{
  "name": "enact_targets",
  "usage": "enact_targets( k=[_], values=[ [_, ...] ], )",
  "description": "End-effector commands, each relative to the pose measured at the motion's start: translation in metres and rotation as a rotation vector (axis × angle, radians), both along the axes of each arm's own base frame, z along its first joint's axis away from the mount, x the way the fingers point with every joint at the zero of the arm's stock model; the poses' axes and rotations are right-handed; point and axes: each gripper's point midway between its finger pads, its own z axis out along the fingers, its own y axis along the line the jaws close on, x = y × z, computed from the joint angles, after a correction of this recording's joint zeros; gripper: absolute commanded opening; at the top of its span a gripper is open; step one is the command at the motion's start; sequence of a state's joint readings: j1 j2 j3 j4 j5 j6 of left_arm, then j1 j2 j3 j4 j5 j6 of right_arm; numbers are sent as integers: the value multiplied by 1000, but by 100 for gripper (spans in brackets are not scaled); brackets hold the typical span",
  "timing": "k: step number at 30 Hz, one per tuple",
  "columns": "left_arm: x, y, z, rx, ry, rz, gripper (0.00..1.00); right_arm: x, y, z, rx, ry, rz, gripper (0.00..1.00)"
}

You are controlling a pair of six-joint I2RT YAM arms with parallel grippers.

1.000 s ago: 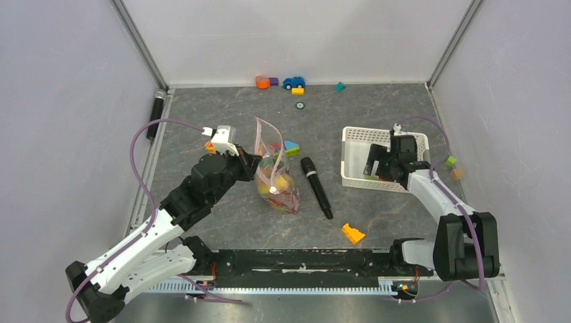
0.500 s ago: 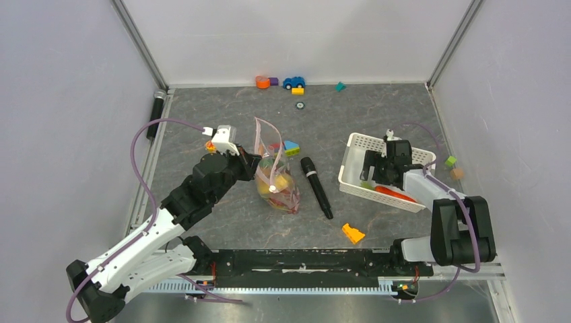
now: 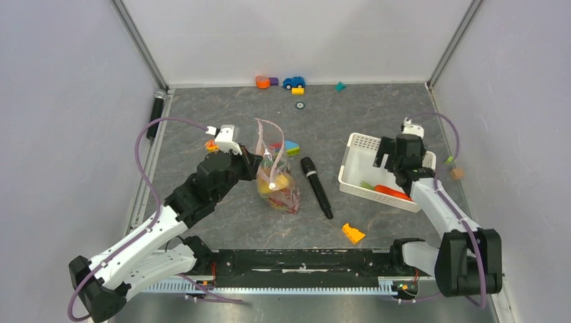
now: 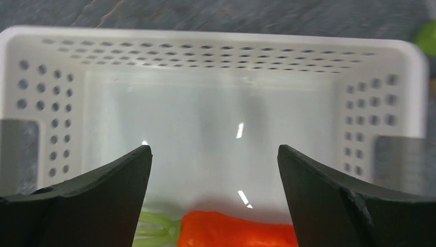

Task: Place the food in the zip-top bag and seal the zipper

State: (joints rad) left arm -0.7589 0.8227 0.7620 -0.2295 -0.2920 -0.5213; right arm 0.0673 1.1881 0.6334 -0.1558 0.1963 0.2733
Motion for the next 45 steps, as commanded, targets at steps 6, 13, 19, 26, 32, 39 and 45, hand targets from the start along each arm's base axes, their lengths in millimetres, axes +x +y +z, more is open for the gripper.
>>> enact_targets(
  k=[6,13,19,26,32,39,45],
  values=[
    [15,4,18,24,-86,41,3,-62,-107,21,19,-6,-542,98],
    [17,-13,19,13,-101,-24,3,-116,-145,27,-21,-85,-748,98],
    [17,-20,13,7,-82,-47,3,-108,-128,-27,61,-28,-622,90],
    [12,-27,13,-26,-76,-88,3,-69,-104,-35,147,-116,-398,63],
    [14,-26,10,-15,-70,-79,3,-38,-100,-18,131,-179,-253,22],
    [17,-21,6,9,-72,-54,3,12,-98,18,37,-238,-70,2],
    [20,-20,4,32,-64,-43,3,76,-71,56,-67,-233,348,0]
  ],
)
